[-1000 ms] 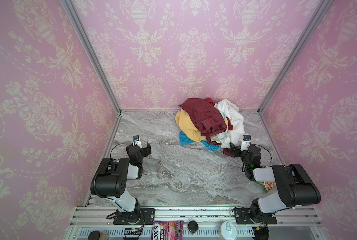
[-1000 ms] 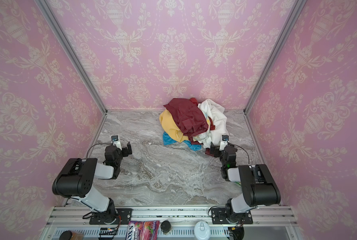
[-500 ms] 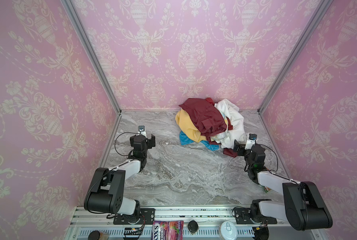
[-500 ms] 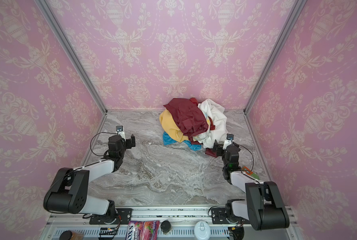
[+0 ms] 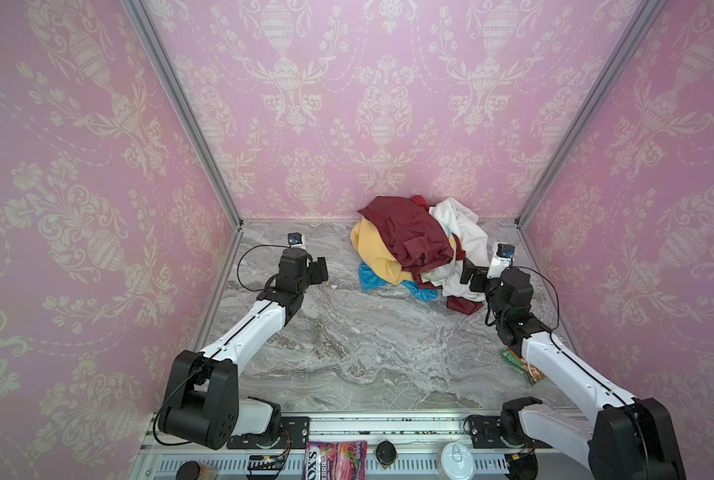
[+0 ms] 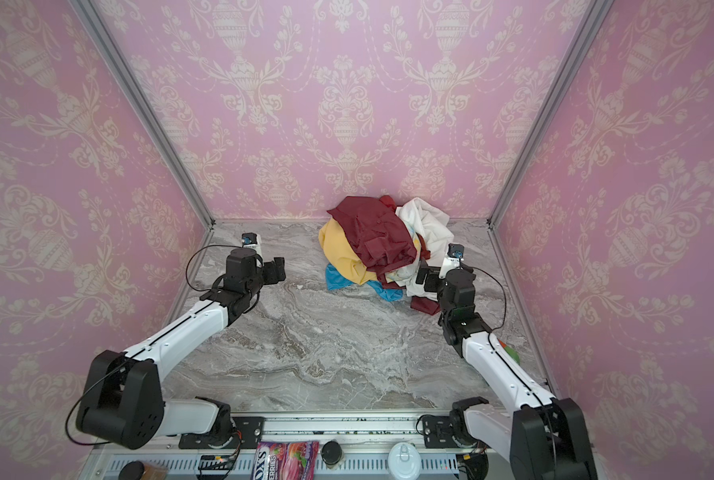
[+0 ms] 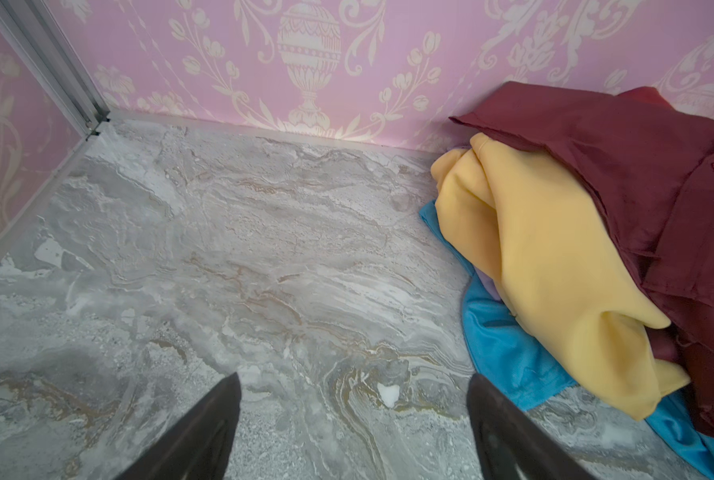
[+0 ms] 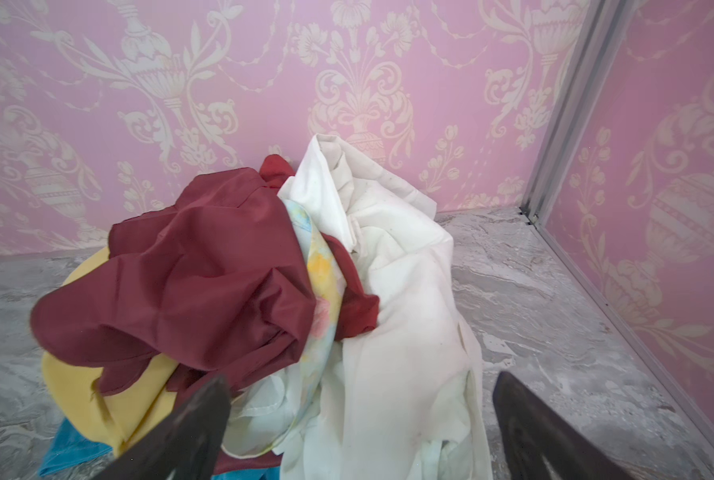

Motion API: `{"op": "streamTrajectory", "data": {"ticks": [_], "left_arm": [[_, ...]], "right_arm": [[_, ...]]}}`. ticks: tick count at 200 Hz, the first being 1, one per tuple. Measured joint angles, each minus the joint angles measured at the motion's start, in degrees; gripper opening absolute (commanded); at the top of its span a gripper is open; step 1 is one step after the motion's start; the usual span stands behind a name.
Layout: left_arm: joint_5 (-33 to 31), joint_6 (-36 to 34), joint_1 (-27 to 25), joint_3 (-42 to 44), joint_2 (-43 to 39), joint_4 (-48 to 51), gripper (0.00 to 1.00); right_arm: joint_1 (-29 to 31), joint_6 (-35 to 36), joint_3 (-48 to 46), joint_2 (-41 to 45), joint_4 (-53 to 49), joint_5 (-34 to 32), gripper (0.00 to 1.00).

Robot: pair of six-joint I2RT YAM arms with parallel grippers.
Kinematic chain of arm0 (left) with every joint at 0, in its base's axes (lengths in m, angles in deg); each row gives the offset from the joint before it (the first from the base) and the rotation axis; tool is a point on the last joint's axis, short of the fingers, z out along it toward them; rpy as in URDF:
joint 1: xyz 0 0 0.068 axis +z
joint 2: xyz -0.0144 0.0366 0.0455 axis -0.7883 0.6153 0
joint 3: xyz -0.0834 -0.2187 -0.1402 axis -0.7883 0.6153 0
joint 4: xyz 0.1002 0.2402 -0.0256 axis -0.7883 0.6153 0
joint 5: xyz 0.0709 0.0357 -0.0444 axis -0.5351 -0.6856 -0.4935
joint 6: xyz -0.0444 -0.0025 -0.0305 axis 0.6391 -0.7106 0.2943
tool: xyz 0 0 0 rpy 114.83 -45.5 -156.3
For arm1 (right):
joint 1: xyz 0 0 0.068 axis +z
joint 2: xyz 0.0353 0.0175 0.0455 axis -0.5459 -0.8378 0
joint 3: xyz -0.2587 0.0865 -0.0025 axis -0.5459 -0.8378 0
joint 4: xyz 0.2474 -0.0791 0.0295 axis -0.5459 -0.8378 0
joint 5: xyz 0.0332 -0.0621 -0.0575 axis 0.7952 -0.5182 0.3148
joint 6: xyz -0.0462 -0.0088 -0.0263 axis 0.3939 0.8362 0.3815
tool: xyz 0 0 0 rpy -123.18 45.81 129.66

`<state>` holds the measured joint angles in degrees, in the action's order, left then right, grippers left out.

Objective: Pick out a specific cloth from the pile
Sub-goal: 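Reach the left gripper toward the turquoise cloth while the right gripper moves in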

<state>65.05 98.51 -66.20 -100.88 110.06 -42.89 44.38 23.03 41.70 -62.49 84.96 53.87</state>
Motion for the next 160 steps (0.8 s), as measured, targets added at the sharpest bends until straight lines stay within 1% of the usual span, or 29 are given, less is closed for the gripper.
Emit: {"op": "streamTrajectory", "data": {"ticks": [15,30,46,67,84,105,160], "left_arm": [[2.9,2.7,-0.7,-0.9,0.0,3.4,0.76],[5.6,5.6,-1.4,-2.0,0.0,5.9,0.7],[8.3,9.2,-2.2,-2.8,0.5,7.1,0.62],[11.8,13.4,-3.5,-3.3,2.6,7.5,0.56],[14.5,16.9,-4.5,-3.4,5.7,7.3,0.54],[16.5,20.3,-5.7,-3.8,9.4,7.3,0.5],[18.0,25.4,-9.5,-7.8,16.6,5.9,0.46]], "right_arm": [[2.4,0.3,1.0,1.2,-2.9,0.2,0.98],[4.6,0.7,2.3,2.1,-5.5,1.0,0.98],[7.0,1.4,3.5,2.8,-8.3,2.1,0.98],[9.6,2.3,4.7,3.0,-11.0,3.3,0.98],[11.1,2.7,5.4,2.9,-13.1,4.7,0.98],[12.4,3.3,6.9,1.9,-15.9,6.4,0.97],[16.4,4.1,9.9,-0.3,-21.8,9.5,0.97]]}}
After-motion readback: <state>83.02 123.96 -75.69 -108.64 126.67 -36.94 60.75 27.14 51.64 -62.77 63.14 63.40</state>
